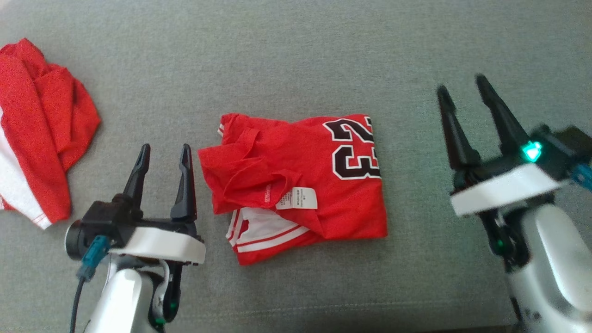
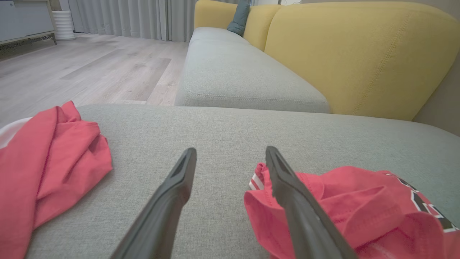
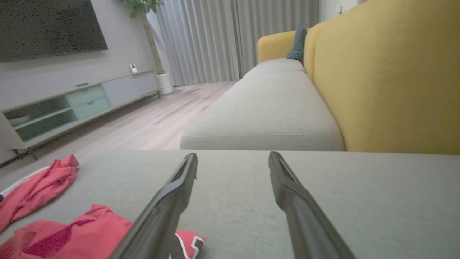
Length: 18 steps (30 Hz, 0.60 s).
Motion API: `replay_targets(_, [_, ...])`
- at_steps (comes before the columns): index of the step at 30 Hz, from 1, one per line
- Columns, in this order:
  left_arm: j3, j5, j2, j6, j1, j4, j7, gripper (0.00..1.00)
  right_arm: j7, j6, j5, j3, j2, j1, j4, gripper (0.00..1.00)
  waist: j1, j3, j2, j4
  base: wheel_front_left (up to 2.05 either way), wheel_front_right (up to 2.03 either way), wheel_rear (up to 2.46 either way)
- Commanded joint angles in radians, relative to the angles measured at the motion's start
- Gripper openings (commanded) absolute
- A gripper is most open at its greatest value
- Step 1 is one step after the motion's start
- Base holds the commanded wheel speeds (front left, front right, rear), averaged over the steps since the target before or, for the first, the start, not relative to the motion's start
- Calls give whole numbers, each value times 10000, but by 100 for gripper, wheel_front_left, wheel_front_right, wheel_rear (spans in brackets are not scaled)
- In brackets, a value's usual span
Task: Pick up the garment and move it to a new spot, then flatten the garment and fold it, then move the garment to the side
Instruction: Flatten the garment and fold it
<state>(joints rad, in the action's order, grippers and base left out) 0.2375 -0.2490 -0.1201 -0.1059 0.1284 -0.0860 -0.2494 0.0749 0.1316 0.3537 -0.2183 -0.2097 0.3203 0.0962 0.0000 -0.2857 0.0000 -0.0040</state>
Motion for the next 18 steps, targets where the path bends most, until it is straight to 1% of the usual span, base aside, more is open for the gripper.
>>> replay_targets(1, [-447,40,-219,-64,103,386,-122,100,-163,-9,-201,136,-60,-291,-658,100,0,65,0,-92,0,0,0])
replay_targets(4, [-478,36,-296,-112,-8,448,-92,100,-400,-9,-447,623,-13,-985,-1219,100,0,134,0,-185,0,0,0])
replay_targets(10, [-445,18,-357,-161,-160,552,17,100,-692,-9,-618,1194,236,-1847,-1754,100,0,229,0,-235,0,0,0])
replay_targets(18, [-385,5,-440,-209,-216,644,127,100,-834,-9,-732,1492,496,-2356,-2101,100,0,274,0,-296,0,0,0])
